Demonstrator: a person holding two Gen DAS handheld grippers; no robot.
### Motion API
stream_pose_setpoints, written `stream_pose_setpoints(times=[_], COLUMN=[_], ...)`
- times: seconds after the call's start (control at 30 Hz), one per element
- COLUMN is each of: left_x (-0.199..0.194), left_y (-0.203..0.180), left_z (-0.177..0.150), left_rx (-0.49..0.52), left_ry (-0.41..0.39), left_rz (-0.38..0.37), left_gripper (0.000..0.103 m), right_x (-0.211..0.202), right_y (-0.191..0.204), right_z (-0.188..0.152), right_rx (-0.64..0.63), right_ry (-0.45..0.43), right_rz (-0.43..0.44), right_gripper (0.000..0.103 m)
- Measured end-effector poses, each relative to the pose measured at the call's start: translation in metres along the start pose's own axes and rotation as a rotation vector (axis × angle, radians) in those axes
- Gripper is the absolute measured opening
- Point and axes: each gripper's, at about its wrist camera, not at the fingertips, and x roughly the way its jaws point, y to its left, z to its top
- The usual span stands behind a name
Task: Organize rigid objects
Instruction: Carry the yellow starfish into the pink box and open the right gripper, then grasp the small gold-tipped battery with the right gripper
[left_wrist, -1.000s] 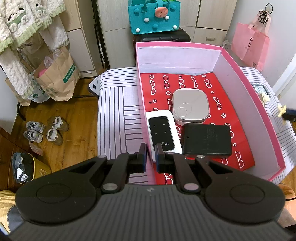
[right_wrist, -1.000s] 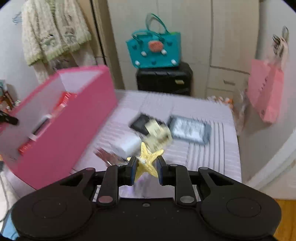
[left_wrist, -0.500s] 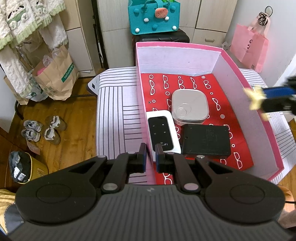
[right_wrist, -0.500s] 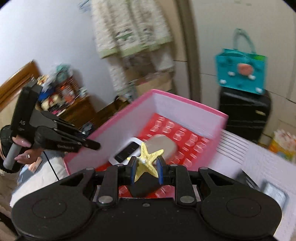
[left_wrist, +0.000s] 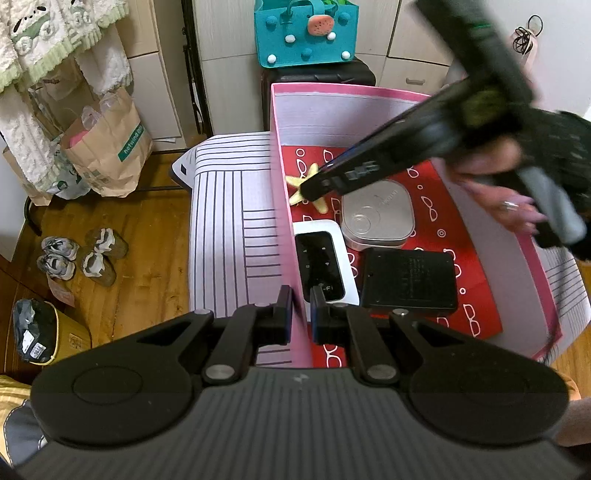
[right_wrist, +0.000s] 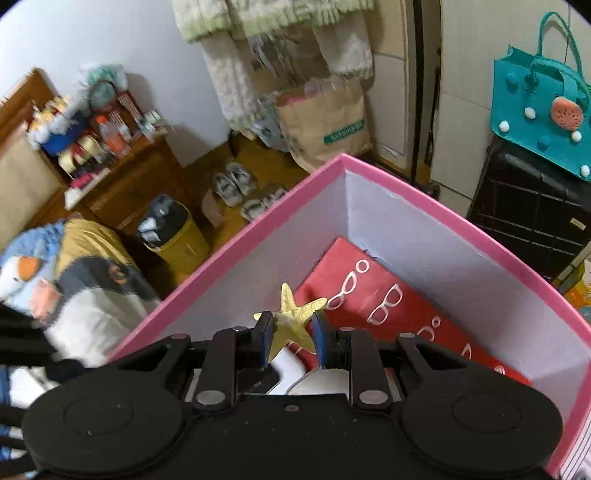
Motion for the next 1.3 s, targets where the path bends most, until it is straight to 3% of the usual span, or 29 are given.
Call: stream_pose_setpoints(times=[0.13, 0.2, 0.47, 0.53, 0.63, 0.83, 1.03, 1.17, 1.3], left_x=[0.0, 0.0, 0.0, 0.001, 0.001, 0.003, 0.004, 0.005, 0.007], left_y=[0.001, 0.002, -0.001, -0.002, -0.001, -0.006, -0.007, -0.007, -0.009], left_z=[0.0, 0.001, 0.001, 0.0, -0.002, -0.003, -0.001, -0.002, -0.001], left_rx=[0.001, -0.002, 0.013, 0.007, -0.009, -0.032, -0.055, -0.081, -0.103], left_ry=[0.003, 0.007, 0.009, 0.004, -0.004, -0.01, 0.001, -0.002, -0.001], left_rz=[-0.005, -0.008, 0.004, 0.005, 0.007, 0.039, 0.058, 0.069, 0.088], left_gripper=[0.009, 0.009, 0.009, 0.009, 0.009, 0.009, 0.009, 0.009, 0.009], right_x=[0.018, 0.009, -0.102, -0.127, -0.158, -0.182, -0.174, -0.161, -0.152], right_y=[0.001, 0.005, 0.008, 0.01, 0.003, -0.022, -0.051, -0.062, -0.066], right_z=[0.0, -0.006, -0.049, -0.066, -0.095, -0.166, -0.236, -0.267, -0.281], right_rx=[-0.038, -0.072, -0.124, -0.132, -0.111, -0.02, 0.11, 0.129, 0.093], right_ry=[0.048, 0.012, -0.242, -0.302, -0.336, -0.29, -0.23, -0.164, -0.118], right_rz=[-0.044, -0.097, -0.082, -0.092, -0.104, -0.154, -0.142, -0.129, -0.128], right_gripper=[0.029, 0.031, 0.036, 0.046, 0.046, 0.046, 0.046, 0.045, 0.037])
